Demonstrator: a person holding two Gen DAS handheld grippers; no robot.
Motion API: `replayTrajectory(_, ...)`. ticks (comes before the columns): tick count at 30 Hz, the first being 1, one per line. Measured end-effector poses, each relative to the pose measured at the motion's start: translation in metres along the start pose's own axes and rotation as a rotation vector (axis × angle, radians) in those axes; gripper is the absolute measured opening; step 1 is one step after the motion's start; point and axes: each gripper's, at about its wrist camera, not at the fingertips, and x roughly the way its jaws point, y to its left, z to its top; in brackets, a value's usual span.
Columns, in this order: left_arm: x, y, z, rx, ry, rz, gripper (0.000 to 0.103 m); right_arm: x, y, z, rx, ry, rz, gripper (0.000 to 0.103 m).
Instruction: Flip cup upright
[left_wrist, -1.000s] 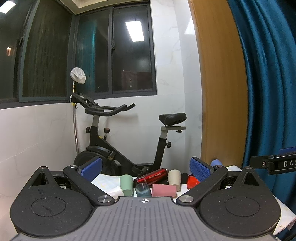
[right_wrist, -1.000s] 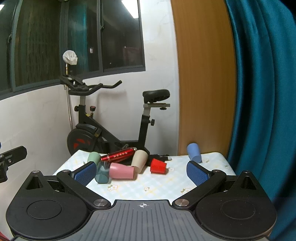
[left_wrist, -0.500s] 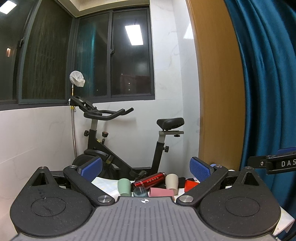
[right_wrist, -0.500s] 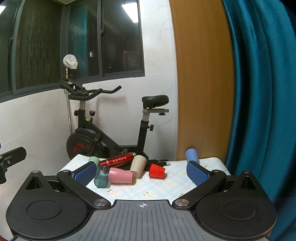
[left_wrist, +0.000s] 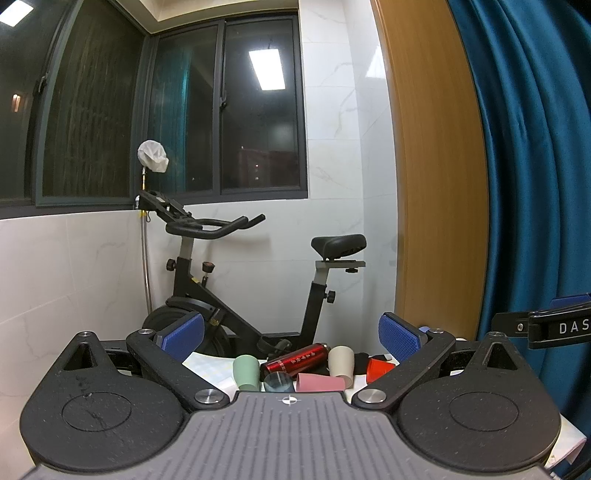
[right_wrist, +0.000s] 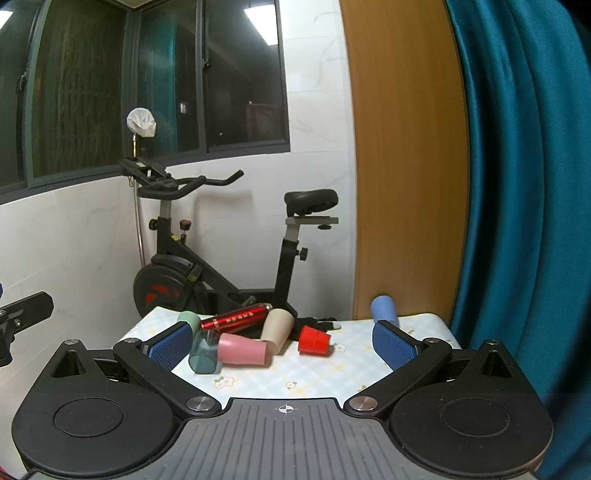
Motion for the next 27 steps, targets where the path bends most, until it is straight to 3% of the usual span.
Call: replayTrajectory(27,0.0016,0.0036,-0.0003,-0.032,0.02,-0.013,0.103,-0.0005,0.0005,0.0011,-0.007,0.001,0.001,0.103)
